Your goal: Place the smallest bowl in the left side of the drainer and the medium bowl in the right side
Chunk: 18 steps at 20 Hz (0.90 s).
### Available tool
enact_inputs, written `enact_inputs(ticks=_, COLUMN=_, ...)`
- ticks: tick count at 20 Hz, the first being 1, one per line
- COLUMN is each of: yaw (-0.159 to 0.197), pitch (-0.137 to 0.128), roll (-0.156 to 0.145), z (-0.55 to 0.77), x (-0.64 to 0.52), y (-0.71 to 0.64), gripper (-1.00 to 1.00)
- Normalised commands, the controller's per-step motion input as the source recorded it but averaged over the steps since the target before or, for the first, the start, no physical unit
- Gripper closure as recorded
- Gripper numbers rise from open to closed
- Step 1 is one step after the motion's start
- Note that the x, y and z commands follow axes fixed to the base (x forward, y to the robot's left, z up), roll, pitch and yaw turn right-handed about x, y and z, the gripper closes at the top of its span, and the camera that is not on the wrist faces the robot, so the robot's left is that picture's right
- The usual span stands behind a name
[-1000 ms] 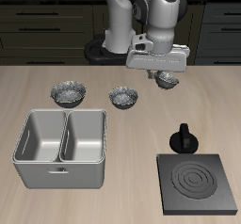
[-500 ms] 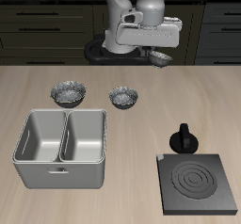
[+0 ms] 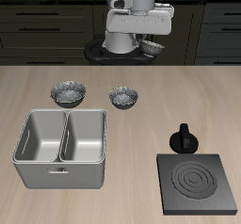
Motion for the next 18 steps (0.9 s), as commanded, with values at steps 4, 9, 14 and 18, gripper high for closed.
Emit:
enact_inputs(ticks=4, yaw=-0.045, pitch=0.042, roll=0.127, z=0.08, x=0.14, y=-0.09, gripper=1.00)
enact_inputs(ticks=9, yaw=0.002, pitch=-0.046, roll=-0.019, z=0.36, x=0.21, y=-0.37, gripper=1.00)
enact_inputs(ticks=14, yaw=-0.020, pitch=0.018, roll=-0.021, z=0.34, x=0.28, y=-0.39, gripper=1.00)
enact_inputs(ticks=18, yaw=-0.013, pitch=-0.010, roll=0.008, z=0.21, x=0.22, y=-0.23, gripper=1.00)
